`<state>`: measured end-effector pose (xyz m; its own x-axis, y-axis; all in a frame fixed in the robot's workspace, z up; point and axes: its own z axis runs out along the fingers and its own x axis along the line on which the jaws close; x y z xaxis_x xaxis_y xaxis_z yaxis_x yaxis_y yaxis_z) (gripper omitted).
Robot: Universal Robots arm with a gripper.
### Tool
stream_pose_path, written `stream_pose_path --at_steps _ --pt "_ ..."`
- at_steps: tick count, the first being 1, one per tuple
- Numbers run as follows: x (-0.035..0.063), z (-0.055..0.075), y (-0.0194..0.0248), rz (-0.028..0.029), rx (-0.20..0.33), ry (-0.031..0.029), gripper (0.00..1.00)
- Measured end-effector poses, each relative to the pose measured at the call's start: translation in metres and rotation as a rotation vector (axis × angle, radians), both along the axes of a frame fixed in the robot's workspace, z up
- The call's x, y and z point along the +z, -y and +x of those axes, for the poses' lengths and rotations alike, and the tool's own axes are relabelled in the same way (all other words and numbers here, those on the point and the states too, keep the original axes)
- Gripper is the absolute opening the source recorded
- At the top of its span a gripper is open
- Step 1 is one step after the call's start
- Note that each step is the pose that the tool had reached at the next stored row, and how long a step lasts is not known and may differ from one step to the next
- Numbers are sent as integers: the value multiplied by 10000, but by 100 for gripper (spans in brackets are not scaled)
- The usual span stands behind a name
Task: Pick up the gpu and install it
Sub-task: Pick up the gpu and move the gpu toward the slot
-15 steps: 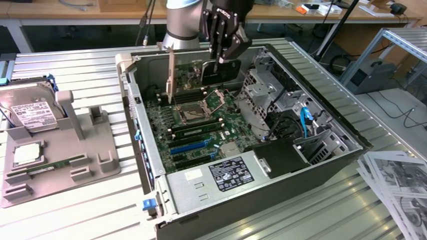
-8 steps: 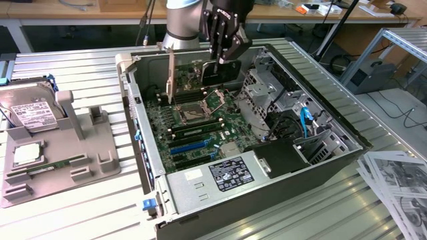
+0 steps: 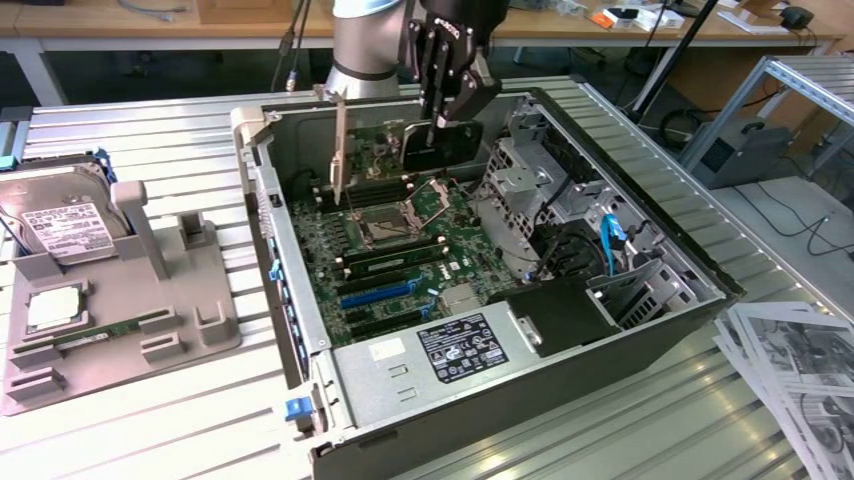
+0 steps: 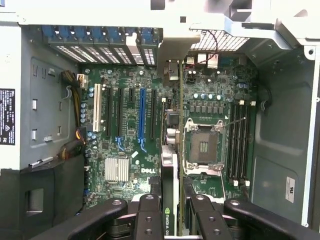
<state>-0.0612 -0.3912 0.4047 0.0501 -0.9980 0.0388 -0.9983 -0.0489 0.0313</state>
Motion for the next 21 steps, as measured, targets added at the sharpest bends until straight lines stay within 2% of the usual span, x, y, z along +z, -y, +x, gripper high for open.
stream_pose_path --at_steps 11,13,16,17,21 --pt "-154 0 11 1 0 0 27" --pt "-165 0 32 -2 1 -1 27" --pt "-190 0 87 1 0 0 27" --pt "-205 0 118 -1 0 0 27" --pt "-242 0 174 1 0 0 27"
